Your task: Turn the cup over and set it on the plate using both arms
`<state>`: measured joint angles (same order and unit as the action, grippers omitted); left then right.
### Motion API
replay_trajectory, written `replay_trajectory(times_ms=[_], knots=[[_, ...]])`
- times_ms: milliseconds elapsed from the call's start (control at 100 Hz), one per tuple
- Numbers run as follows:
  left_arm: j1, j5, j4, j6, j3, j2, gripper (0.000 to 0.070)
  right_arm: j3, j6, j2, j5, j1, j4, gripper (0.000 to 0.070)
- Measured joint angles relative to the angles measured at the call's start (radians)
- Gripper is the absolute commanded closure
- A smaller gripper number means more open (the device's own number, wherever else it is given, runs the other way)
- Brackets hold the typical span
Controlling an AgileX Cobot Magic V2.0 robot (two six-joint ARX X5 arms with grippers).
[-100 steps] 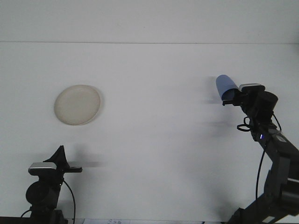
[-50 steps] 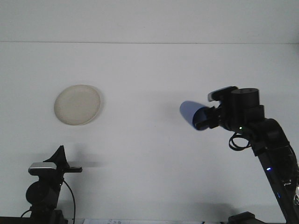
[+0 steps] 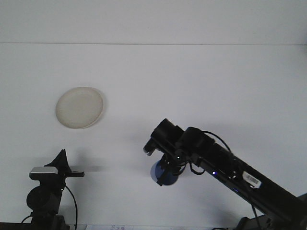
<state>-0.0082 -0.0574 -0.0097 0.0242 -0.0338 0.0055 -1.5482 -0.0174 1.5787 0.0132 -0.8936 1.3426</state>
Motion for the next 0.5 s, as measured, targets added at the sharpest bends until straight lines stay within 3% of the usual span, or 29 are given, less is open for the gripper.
replay_trajectory(times_ms=[500], knots=[[0.000,0.000,0.000,0.000,0.000,0.000,0.0686,0.000,-0.006,0.154,0.013,-0.067,0.001,0.0694]])
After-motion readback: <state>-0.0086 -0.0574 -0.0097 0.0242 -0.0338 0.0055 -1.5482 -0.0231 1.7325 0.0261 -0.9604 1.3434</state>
